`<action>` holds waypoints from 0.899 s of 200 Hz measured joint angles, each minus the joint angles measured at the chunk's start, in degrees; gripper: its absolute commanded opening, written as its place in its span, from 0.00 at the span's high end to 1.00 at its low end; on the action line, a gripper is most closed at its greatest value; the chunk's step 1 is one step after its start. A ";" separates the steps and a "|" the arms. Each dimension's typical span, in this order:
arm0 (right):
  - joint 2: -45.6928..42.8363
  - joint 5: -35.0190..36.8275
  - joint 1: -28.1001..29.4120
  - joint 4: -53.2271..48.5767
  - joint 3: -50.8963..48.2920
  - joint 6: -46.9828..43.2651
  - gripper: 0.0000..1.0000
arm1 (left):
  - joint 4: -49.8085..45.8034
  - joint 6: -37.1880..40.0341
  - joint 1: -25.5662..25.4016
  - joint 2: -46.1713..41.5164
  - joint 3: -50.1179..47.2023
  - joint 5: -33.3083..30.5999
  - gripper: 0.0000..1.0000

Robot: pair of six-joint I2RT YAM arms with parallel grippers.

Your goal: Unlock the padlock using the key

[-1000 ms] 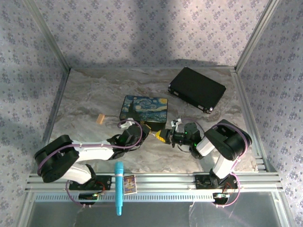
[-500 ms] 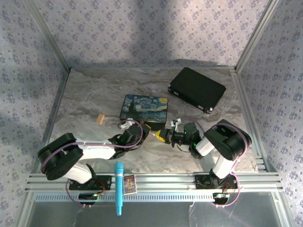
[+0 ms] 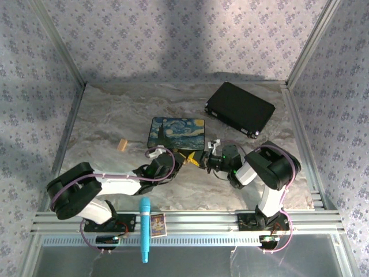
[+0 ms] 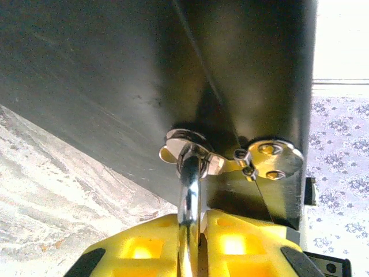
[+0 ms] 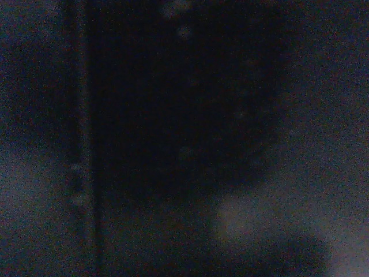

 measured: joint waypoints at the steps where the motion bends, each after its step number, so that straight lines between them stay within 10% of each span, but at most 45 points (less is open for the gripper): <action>1: 0.00 0.07 0.02 0.00 0.00 0.00 1.00 | 0.00 -0.04 -0.04 0.02 0.00 0.00 1.00; 98: -12.44 2.45 2.03 -11.58 -5.35 -6.60 1.00 | -10.91 0.57 -1.05 1.88 2.54 -0.04 0.87; 180: -33.88 13.25 1.99 -69.75 10.73 -41.77 0.84 | -15.45 6.23 -1.64 8.41 8.15 -2.08 0.74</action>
